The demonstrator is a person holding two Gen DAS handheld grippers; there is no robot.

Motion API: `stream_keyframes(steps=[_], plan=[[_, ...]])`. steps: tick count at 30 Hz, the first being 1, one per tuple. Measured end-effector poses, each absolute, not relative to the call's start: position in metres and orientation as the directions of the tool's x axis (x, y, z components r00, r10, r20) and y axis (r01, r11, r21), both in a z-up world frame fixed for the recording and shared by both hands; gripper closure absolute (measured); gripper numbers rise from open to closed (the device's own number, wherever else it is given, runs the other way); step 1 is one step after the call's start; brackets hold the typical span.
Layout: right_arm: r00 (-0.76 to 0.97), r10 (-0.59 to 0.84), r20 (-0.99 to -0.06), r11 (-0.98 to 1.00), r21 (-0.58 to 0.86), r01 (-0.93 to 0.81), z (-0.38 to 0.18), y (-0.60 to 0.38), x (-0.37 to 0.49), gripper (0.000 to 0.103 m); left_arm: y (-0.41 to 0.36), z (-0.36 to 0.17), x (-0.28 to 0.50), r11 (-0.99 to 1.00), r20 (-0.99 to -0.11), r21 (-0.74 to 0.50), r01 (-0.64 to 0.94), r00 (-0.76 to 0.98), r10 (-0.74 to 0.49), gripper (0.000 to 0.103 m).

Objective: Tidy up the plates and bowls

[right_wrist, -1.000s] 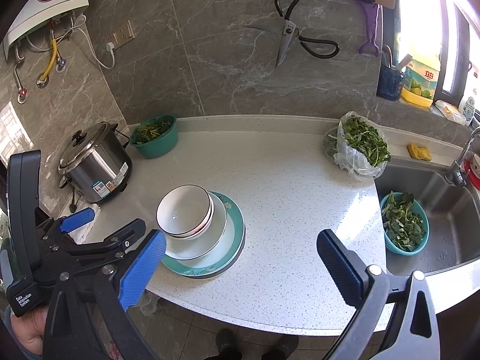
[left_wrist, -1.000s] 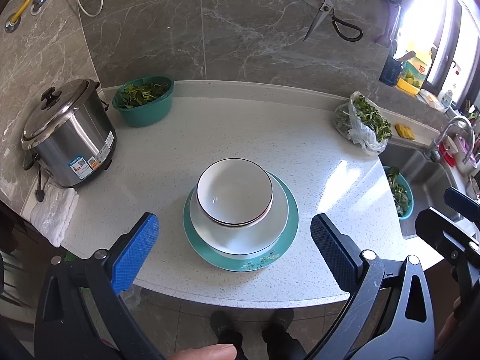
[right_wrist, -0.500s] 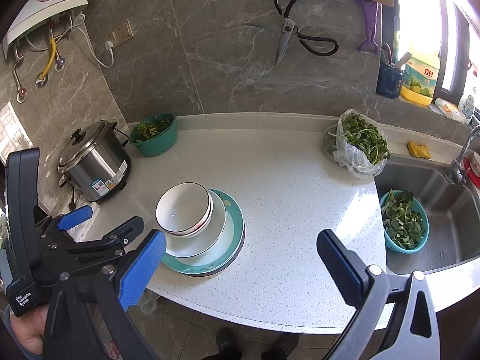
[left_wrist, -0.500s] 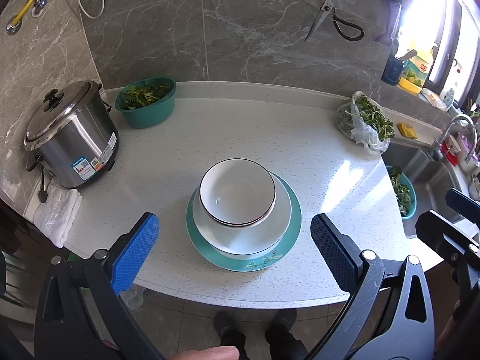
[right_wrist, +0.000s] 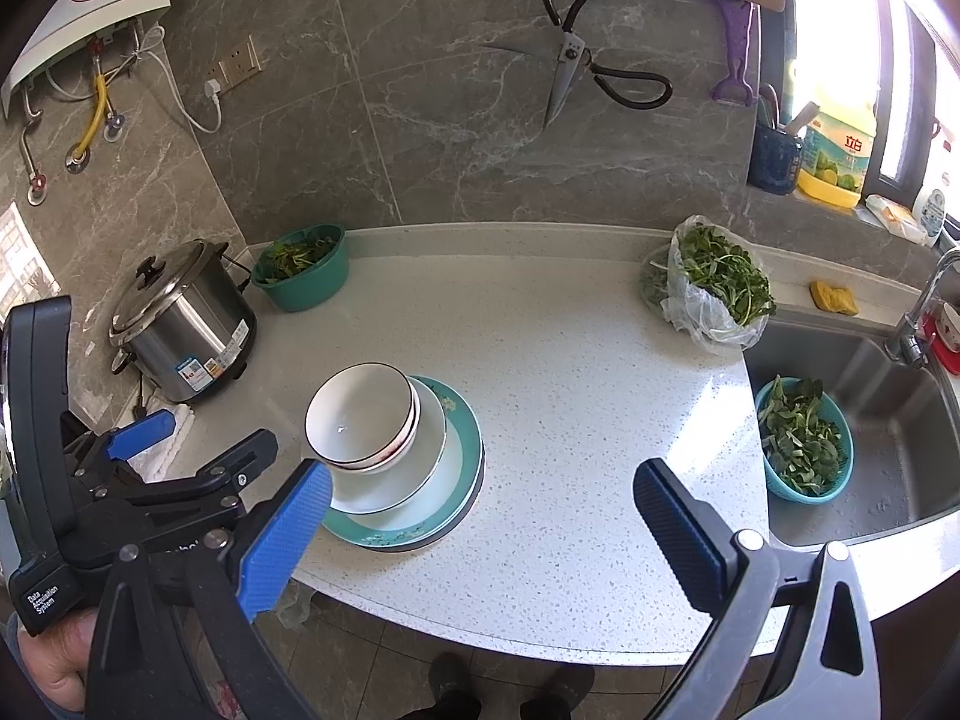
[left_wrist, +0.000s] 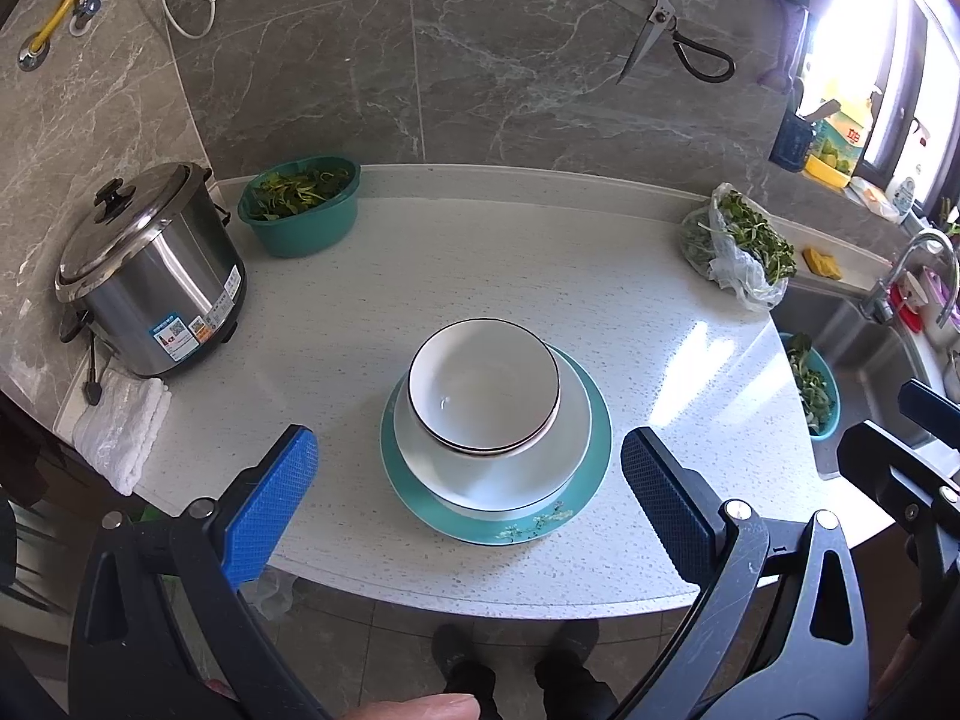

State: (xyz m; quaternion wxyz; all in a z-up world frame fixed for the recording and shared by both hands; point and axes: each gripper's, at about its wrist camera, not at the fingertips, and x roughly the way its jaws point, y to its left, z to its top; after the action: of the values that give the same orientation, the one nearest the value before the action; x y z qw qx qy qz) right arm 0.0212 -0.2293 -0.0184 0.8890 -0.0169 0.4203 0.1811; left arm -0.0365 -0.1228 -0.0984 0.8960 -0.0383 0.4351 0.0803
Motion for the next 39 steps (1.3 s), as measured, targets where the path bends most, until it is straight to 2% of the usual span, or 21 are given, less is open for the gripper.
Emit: stream_keyframes(steps=[33,39], plan=[[0.569,0.286,-0.771,0.936,0.096,-0.340,-0.023,-0.229,0.033,0.000,-0.121,-0.100,-0.036,0.983,-0.786,0.002,-0.181,0.607,0.113,0.000],[0.588,0.237,-0.773,0.945,0.044,-0.323,-0.023,-0.228,0.035,0.000,-0.121,-0.101,-0.035,0.982,-0.785,0.001,-0.187,0.608,0.117,0.000]])
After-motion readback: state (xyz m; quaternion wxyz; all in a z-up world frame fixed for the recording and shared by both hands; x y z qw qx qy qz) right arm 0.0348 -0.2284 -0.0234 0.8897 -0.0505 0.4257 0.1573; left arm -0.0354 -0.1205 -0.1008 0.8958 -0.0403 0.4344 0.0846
